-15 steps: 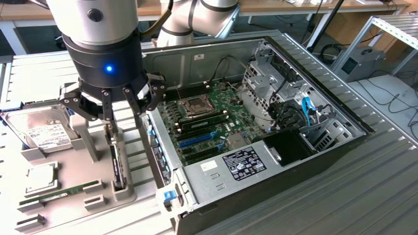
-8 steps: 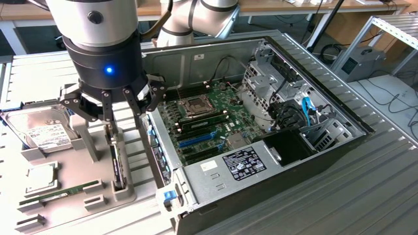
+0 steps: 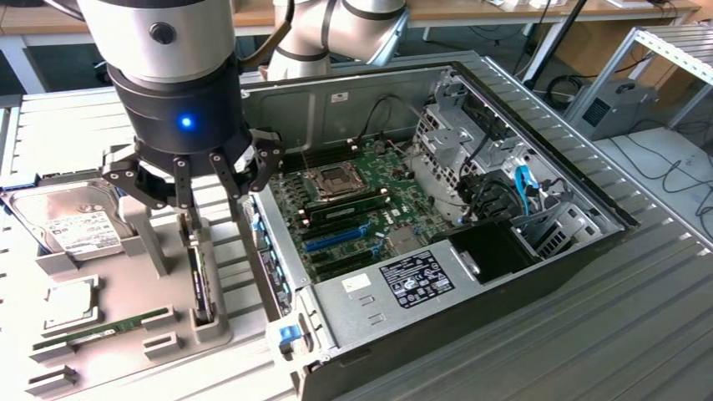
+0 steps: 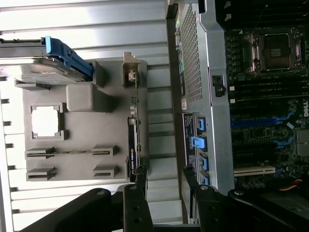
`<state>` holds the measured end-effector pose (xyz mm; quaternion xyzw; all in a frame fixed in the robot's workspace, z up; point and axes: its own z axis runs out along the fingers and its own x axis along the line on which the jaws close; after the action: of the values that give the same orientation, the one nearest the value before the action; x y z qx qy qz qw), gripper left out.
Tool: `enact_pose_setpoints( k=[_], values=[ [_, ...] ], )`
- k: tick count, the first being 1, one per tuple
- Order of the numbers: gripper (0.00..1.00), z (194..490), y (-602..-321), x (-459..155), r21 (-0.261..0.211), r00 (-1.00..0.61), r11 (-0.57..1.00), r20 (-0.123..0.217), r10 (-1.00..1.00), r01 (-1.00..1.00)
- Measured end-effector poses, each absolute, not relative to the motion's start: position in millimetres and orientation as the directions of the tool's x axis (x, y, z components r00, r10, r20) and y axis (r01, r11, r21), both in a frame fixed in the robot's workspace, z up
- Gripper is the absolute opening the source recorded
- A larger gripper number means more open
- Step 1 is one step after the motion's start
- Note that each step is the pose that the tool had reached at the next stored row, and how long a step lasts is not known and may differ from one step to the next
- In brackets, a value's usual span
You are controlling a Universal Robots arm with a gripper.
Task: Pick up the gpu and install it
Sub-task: 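Pick up the gpu and move the gpu toward the slot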
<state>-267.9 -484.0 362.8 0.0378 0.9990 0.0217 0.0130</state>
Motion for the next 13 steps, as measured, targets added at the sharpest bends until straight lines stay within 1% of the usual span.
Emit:
enact_pose_setpoints(
  k=[13],
  values=[
    [0.42,359.8,-484.0,-268.3,0.044,-0.997,0.996,-0.024,0.076,0.075]
  ],
)
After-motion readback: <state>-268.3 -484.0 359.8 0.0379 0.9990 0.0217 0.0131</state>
